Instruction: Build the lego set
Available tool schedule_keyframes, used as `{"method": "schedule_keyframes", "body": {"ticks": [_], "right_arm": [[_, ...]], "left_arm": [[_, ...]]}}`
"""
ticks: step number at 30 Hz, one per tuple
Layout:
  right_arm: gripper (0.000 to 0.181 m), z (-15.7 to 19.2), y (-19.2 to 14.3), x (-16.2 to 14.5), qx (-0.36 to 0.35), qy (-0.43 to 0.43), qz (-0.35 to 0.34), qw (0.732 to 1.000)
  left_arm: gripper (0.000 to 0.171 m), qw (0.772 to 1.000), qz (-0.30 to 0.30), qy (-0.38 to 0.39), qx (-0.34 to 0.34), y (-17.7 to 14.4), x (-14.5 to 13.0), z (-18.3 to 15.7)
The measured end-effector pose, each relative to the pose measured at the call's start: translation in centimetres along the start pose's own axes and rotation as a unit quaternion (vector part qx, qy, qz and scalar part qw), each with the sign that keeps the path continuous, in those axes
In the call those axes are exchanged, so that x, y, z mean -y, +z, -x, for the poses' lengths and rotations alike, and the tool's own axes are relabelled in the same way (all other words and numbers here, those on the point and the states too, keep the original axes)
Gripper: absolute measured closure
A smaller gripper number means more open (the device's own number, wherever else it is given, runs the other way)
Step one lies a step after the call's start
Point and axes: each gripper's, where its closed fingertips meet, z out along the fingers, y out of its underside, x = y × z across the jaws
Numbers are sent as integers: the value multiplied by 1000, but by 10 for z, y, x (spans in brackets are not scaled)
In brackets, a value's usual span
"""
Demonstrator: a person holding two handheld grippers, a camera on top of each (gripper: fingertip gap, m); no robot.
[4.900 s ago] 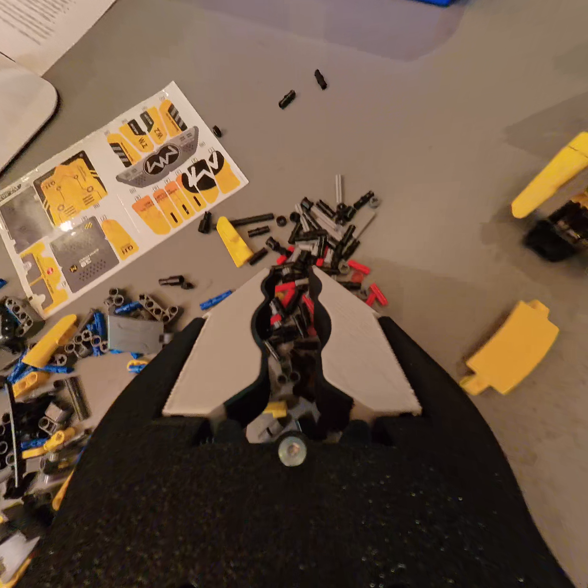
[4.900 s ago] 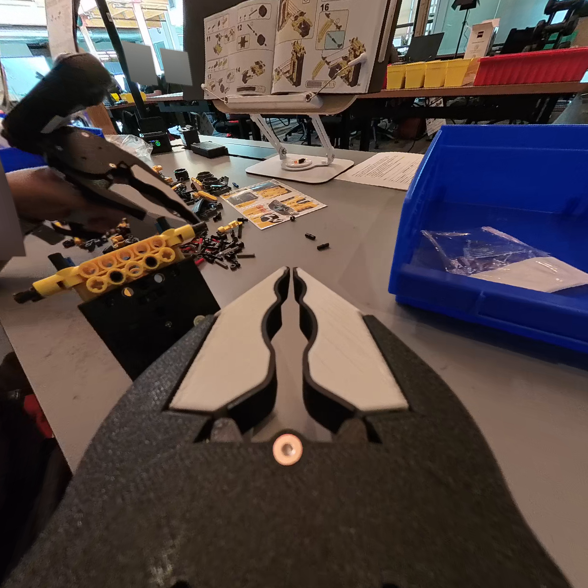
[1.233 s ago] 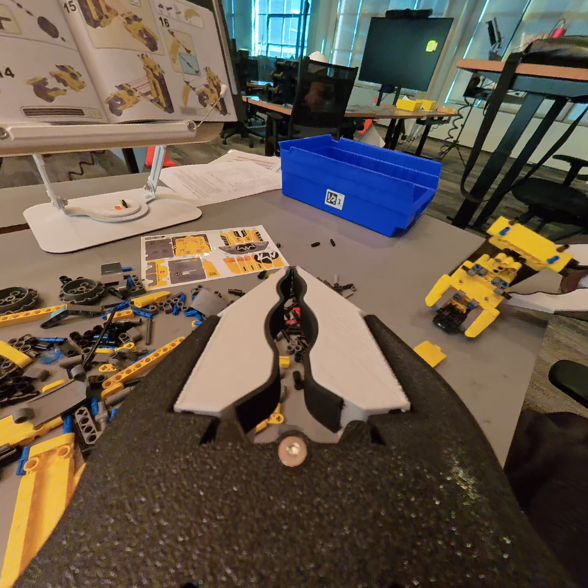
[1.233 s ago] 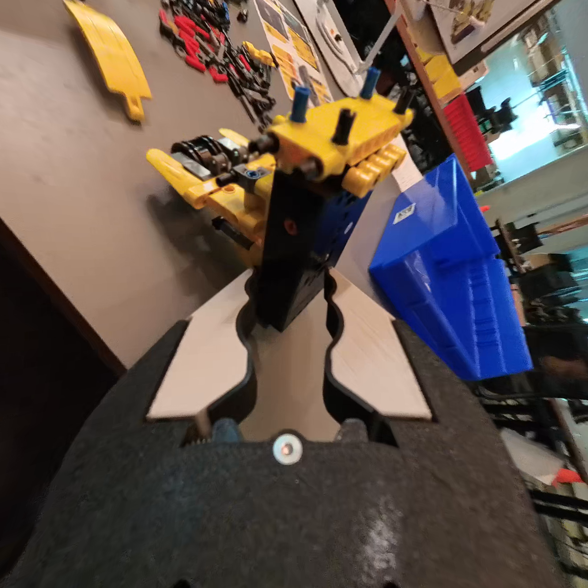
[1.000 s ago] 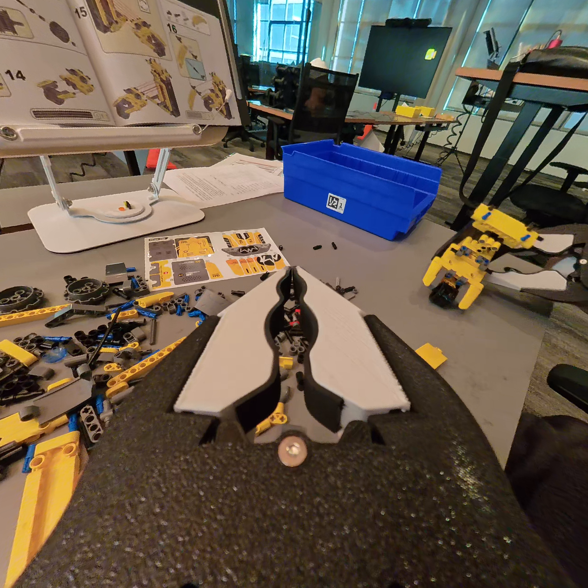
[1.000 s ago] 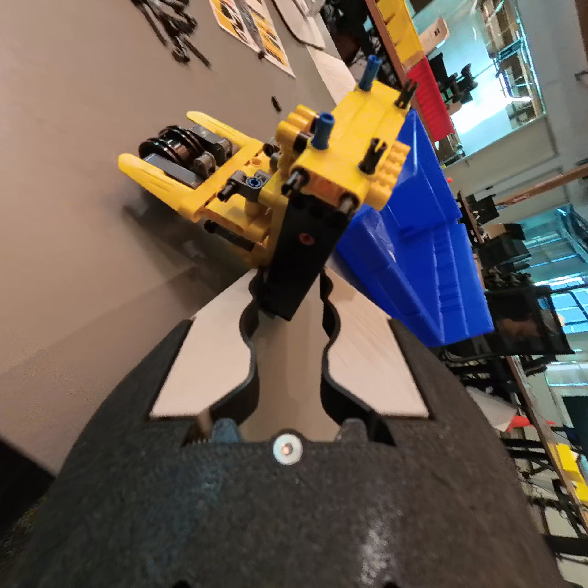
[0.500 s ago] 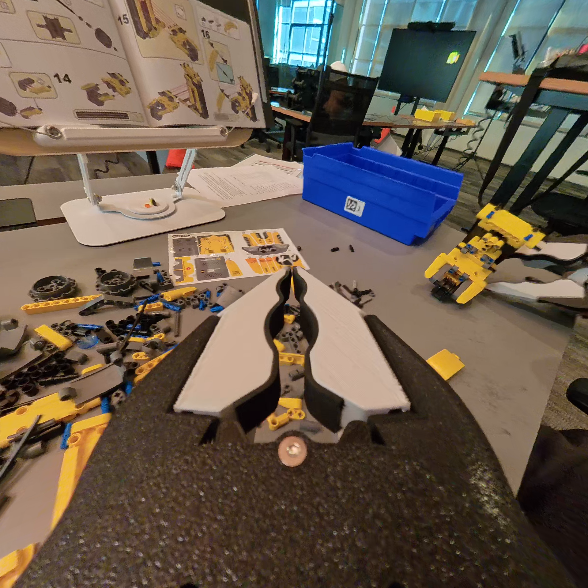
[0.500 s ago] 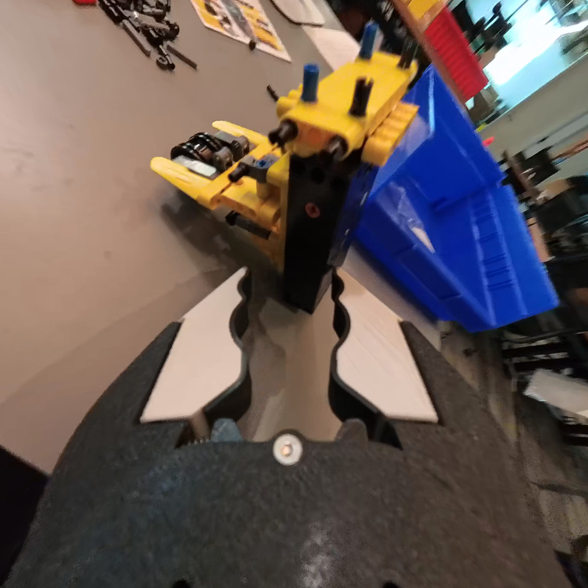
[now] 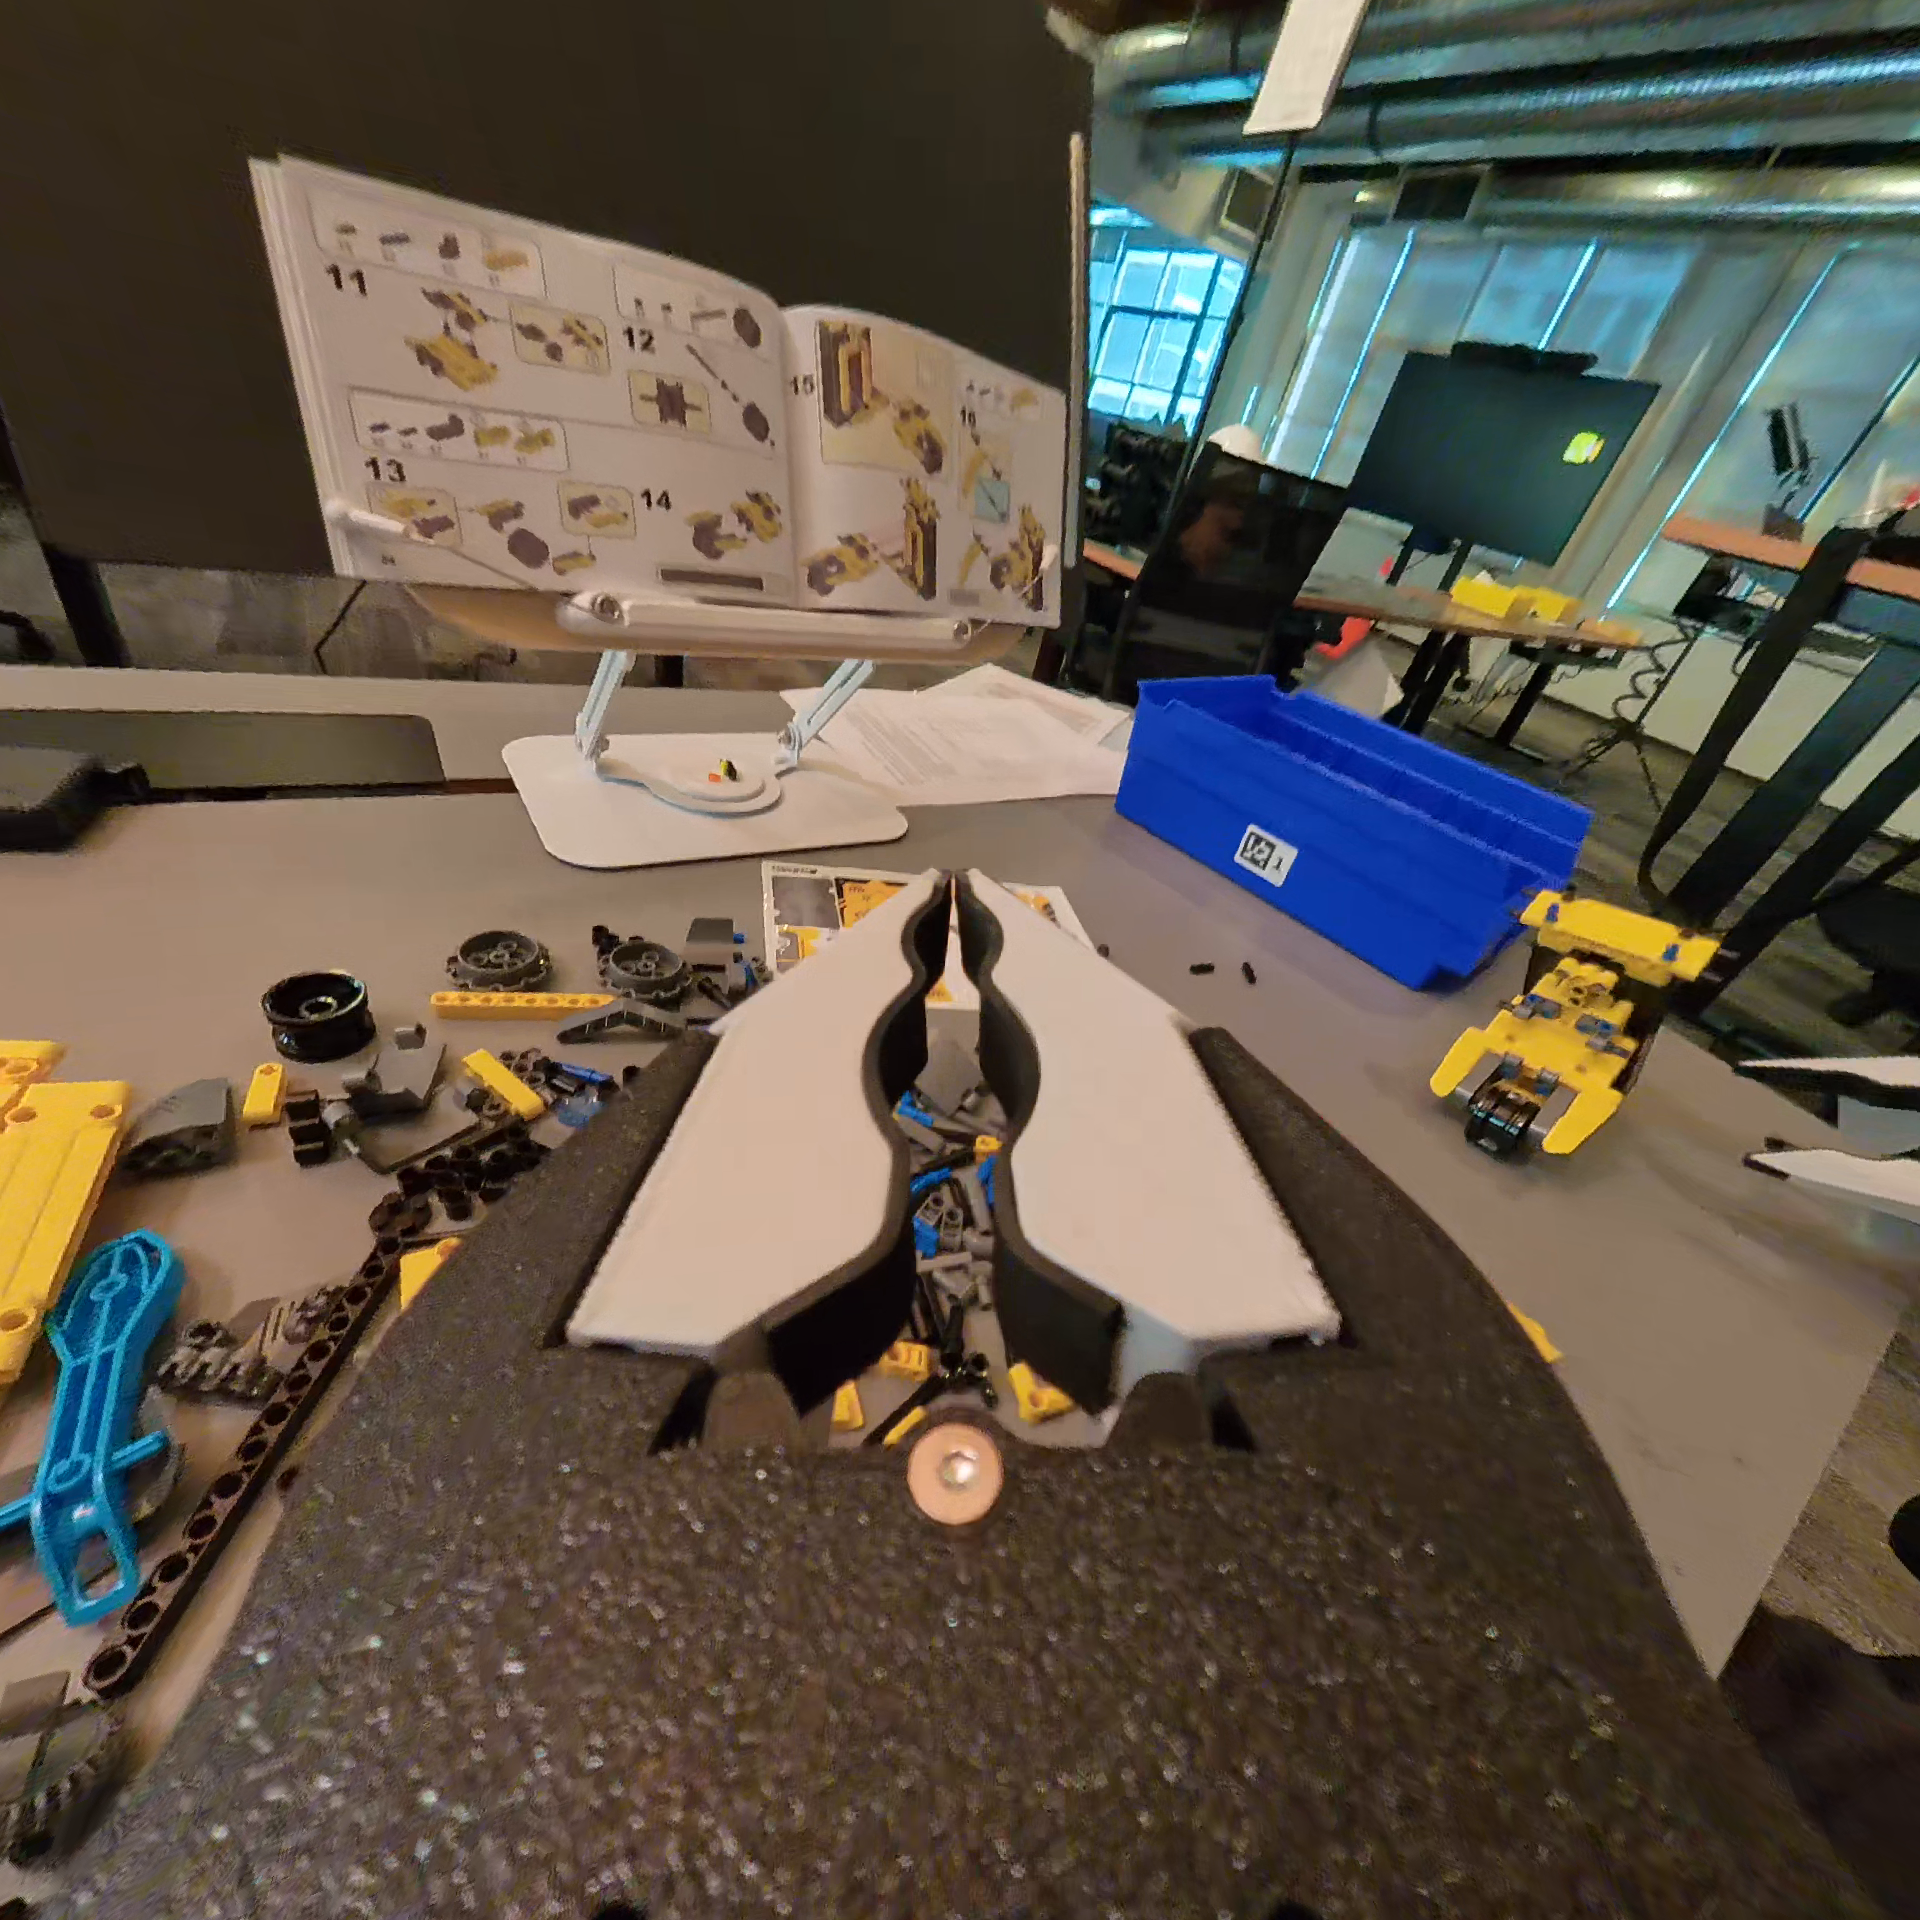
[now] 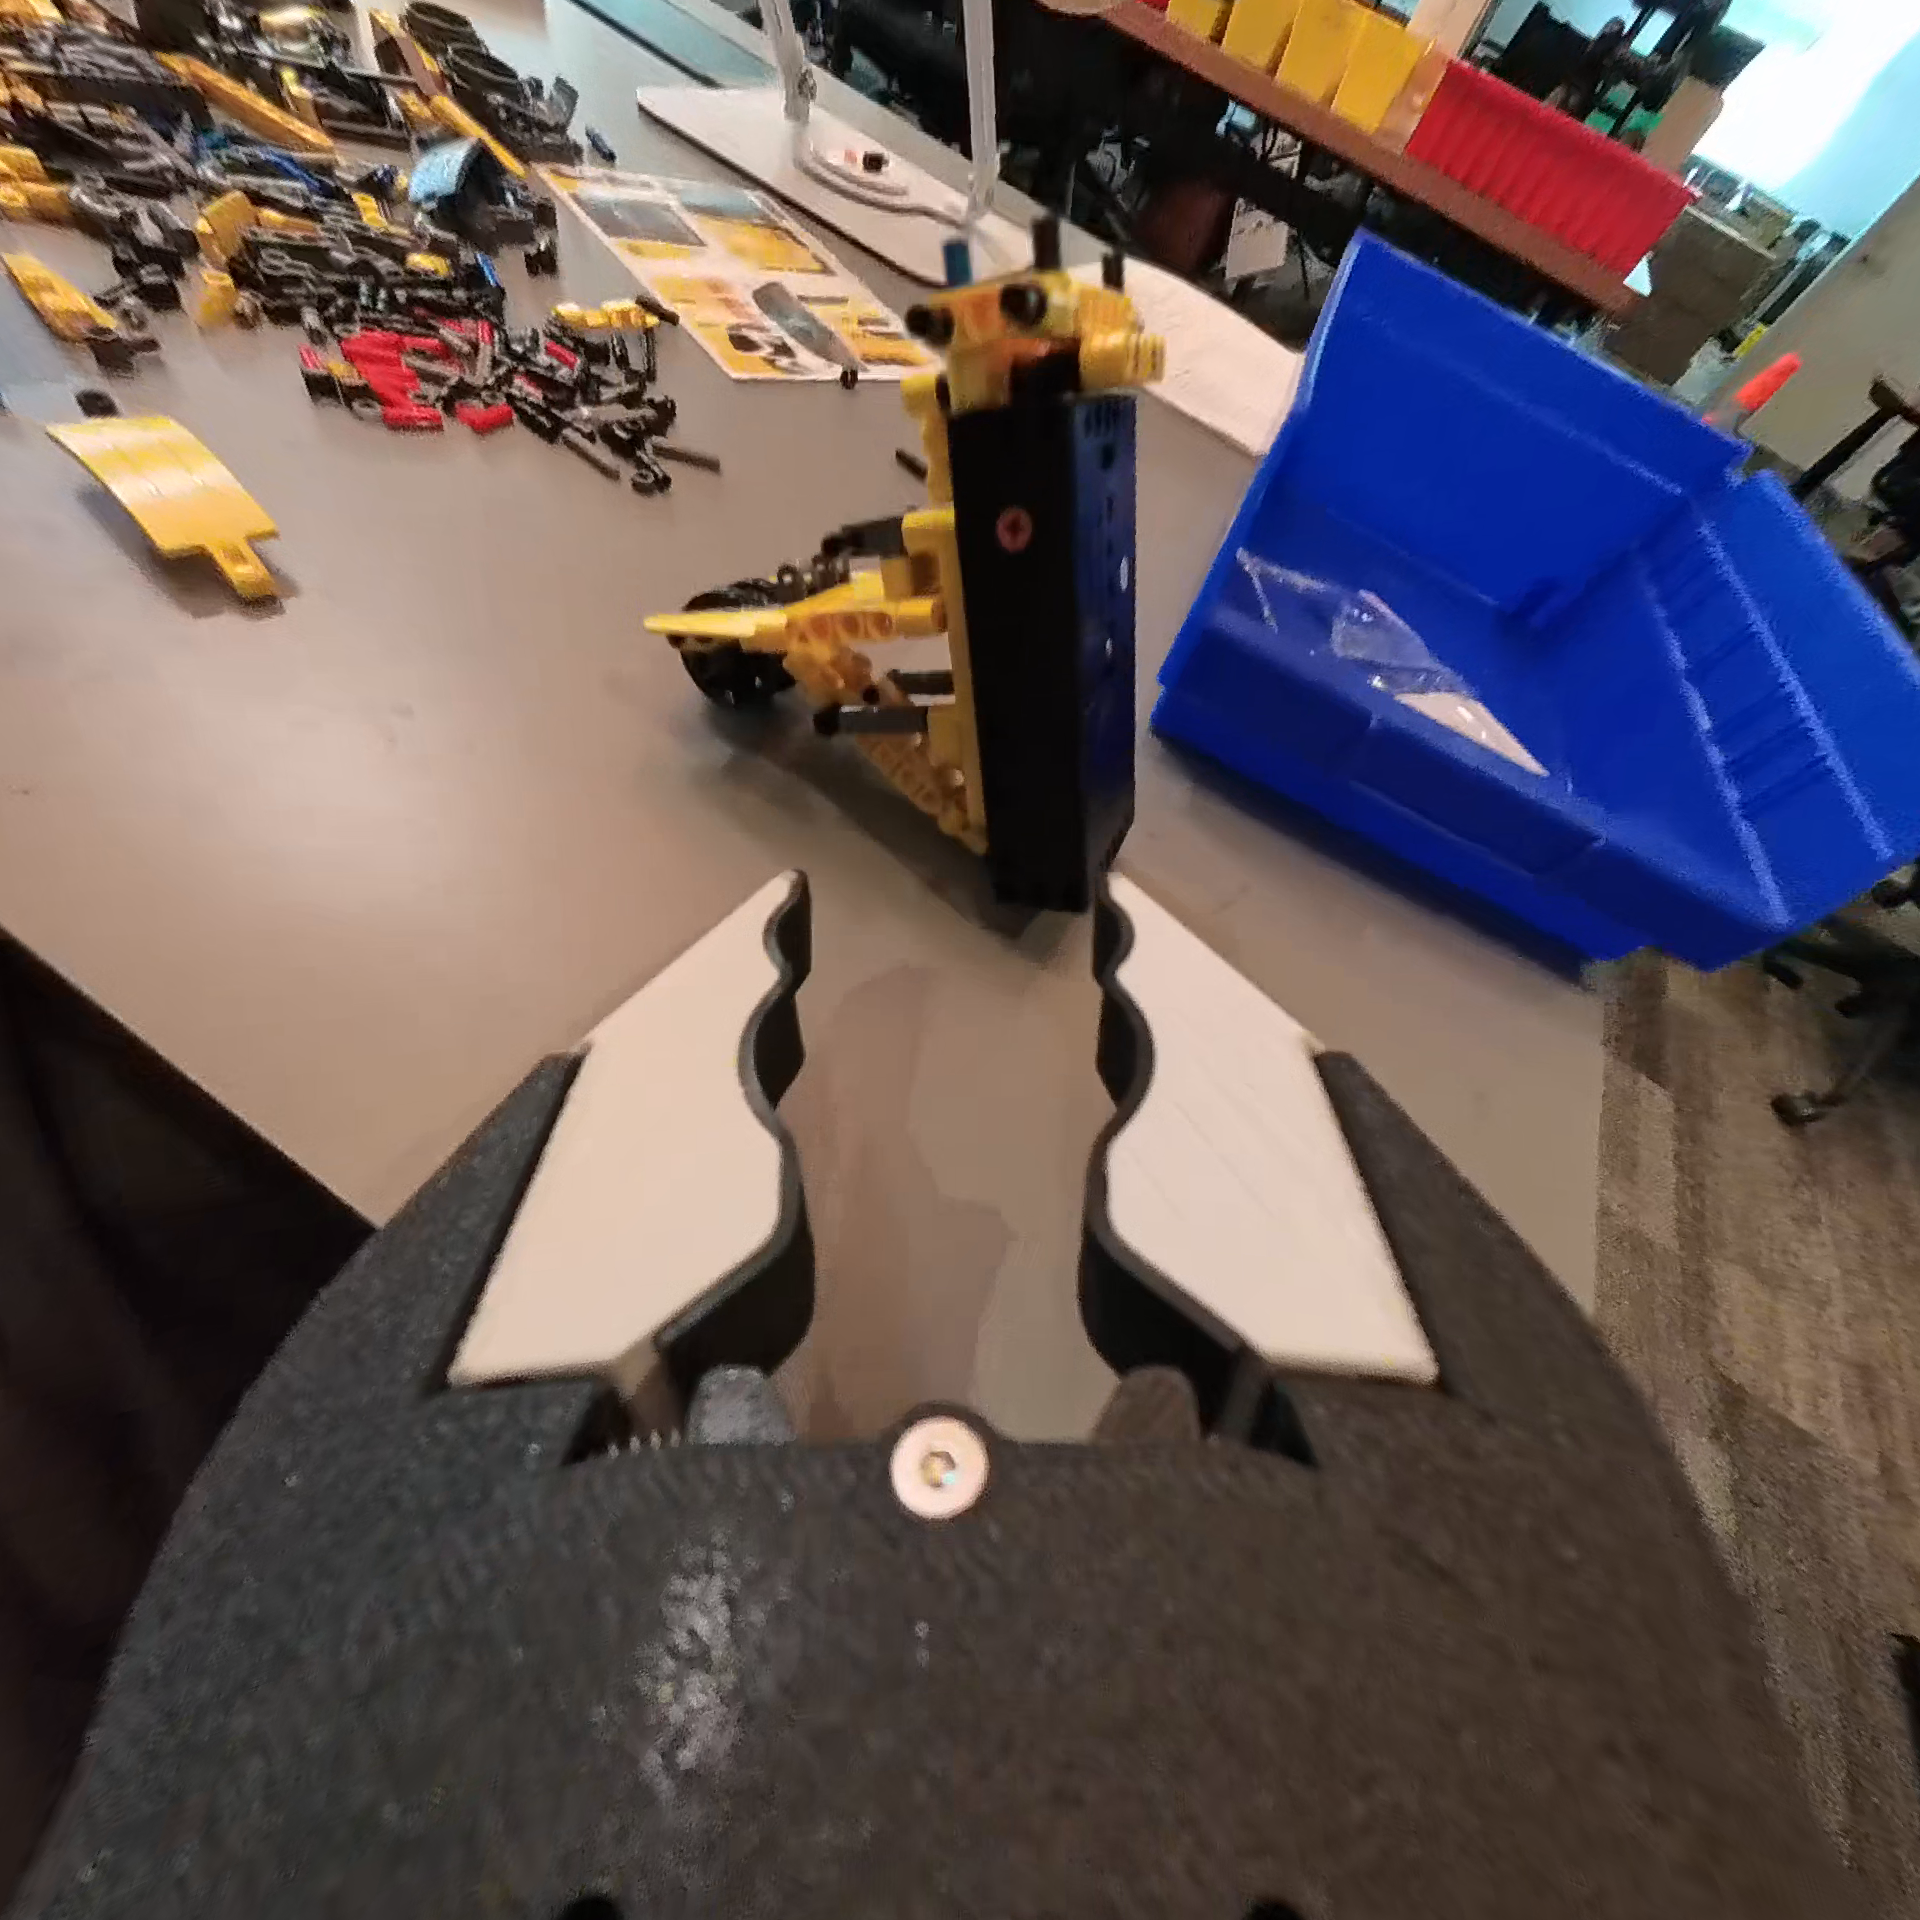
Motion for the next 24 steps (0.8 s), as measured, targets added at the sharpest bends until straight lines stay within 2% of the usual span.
{"method": "schedule_keyframes", "body": {"ticks": [6,9,12,14,15,18,21,24], "right_arm": [[128,15,-2,27,26,-1,-31,999],[128,41,-8,58,103,54,-93,989],[129,73,-11,96,184,94,-162,965],[141,96,-4,120,224,82,-191,952],[148,108,5,131,239,73,-196,948],[150,148,41,163,295,49,-186,936],[151,179,85,193,323,-4,-163,932],[155,186,126,229,317,-27,-177,931]], "left_arm": [[171,1000,-8,20,-8,-1,16,-10],[171,999,0,17,-32,3,20,-20],[171,999,-6,19,-39,11,28,-24],[171,999,-5,39,-23,21,31,-24],[171,998,3,61,-16,27,30,-26],[171,992,25,120,-2,45,26,-32],[171,993,30,114,-11,58,26,-31],[171,992,71,100,-30,65,0,-21]]}}
